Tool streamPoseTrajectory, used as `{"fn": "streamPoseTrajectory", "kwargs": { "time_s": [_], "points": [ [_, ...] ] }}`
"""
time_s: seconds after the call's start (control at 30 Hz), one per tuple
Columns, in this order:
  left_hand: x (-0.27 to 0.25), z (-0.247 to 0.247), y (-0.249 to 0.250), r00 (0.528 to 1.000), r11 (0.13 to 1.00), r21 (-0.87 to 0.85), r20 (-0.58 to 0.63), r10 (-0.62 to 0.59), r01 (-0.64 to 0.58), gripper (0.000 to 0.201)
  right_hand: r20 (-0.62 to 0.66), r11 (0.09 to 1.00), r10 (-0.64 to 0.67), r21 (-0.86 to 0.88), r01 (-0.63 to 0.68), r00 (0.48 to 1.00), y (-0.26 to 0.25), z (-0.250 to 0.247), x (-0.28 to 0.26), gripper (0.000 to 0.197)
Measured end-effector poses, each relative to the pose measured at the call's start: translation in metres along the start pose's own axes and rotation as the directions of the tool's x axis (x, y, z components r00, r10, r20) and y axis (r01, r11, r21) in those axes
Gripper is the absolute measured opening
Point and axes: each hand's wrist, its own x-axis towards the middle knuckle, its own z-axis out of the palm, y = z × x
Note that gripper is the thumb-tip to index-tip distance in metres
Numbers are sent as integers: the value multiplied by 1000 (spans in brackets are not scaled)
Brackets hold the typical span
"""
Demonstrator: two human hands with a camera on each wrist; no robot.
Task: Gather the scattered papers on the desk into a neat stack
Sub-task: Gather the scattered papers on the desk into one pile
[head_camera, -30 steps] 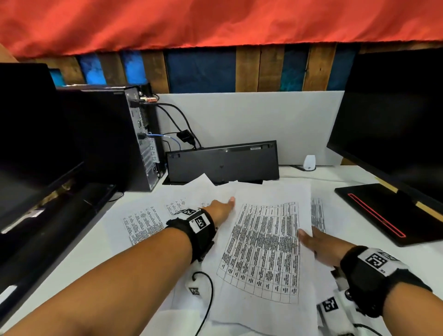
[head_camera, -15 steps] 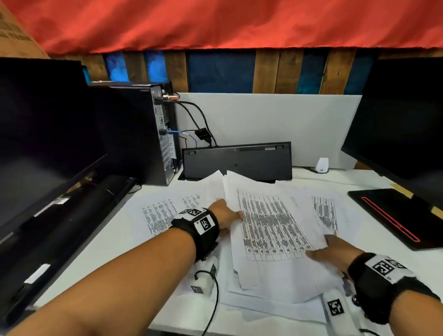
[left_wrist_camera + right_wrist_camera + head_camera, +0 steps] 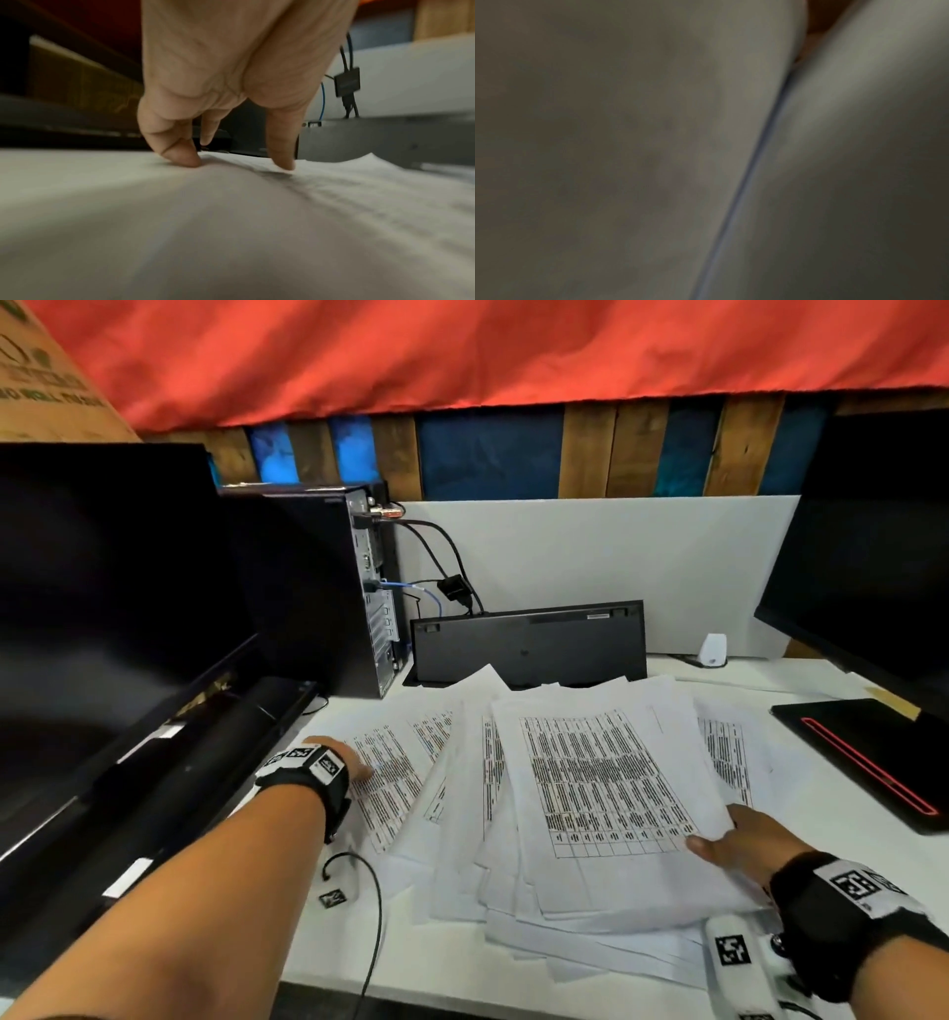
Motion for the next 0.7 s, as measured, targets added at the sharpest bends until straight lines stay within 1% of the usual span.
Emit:
{"fn": "streamPoseTrajectory", "kwargs": {
  "time_s": [0.07,0.13,0.17,0.2,0.27,0.3,0.4,0.47,0.57,0.6,0.63,0.7],
  "points": [
    [-7,-8,12,997,998,25,38,63,-64,62,-15,1000,-11,10,11,1000,1,-1,2,45],
    [-13,-13,21,990,995,-2,99,101,-101,56,-6,1000,3,31,-3,1000,2,0,2,51],
    [-13,-14,25,989,994,-23,103,105,-104,54,0,999,4,34,-4,1000,2,0,3,51],
    [-11,-15,30,991,993,-53,81,110,-106,51,-3,999,1,42,-1,1000,4,0,5,50],
    [-14,-13,37,992,991,-78,53,111,-107,48,-4,998,-5,62,5,1000,5,0,7,43],
    [-13,-10,40,992,990,-90,52,114,-109,48,-4,998,-3,67,3,1000,6,0,8,42],
    [-9,0,47,985,987,-17,62,162,-161,47,-5,994,-9,105,9,1000,7,1,9,48],
    [-10,-1,55,982,983,-6,50,184,-184,46,2,989,-26,143,25,1000,9,0,8,46],
    [-11,-2,69,983,984,-53,62,170,-167,45,12,975,-42,217,38,999,12,1,8,37],
    [-11,-1,73,982,985,-37,82,169,-166,46,10,975,-47,220,44,999,13,2,8,34],
    [-8,3,77,983,988,-28,96,156,-154,48,6,976,-55,211,52,998,14,2,8,33],
    [-4,9,84,988,990,-38,66,137,-135,56,1,974,-56,220,54,998,15,2,9,32]
  ]
}}
